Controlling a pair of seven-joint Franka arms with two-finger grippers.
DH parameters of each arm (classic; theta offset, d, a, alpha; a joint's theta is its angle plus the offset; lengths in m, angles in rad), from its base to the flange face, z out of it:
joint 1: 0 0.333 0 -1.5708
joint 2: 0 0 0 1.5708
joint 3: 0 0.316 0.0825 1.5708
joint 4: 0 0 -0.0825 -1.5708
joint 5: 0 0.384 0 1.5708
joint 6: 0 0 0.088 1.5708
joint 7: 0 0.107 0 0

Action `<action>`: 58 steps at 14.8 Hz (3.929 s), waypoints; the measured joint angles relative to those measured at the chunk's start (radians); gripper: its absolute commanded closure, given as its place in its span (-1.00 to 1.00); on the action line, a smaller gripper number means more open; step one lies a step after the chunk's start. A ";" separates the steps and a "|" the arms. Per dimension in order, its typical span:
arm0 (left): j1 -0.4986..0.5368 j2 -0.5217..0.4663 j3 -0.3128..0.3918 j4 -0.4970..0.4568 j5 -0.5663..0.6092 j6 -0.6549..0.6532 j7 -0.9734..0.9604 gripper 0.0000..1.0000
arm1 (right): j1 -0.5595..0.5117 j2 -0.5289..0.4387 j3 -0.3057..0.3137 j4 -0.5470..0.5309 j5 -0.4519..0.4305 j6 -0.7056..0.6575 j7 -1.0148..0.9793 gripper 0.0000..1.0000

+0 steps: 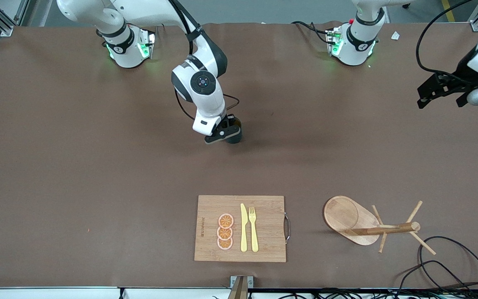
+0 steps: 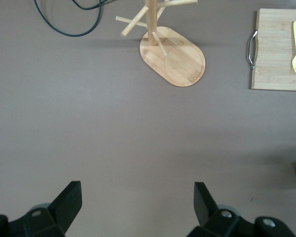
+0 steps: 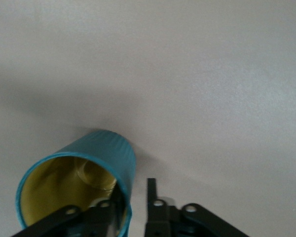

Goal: Transfer cup from left to right arm and place

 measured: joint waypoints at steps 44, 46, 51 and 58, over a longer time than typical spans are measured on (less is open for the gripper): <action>0.003 0.034 -0.004 0.064 -0.020 -0.097 0.010 -1.00 | -0.894 -0.140 -0.024 -0.152 -0.119 -0.073 -1.621 -1.00; 0.003 0.034 -0.003 0.069 -0.020 -0.097 0.010 -1.00 | -0.894 -0.169 -0.024 -0.116 -0.119 -0.154 -1.620 -1.00; 0.004 0.034 -0.002 0.084 -0.020 -0.098 0.010 -1.00 | -0.895 -0.308 -0.027 0.033 -0.118 -0.476 -1.512 -1.00; 0.004 0.044 0.001 0.088 -0.021 -0.098 0.011 -1.00 | -0.882 -0.339 -0.019 0.286 -0.128 -0.740 -1.274 -1.00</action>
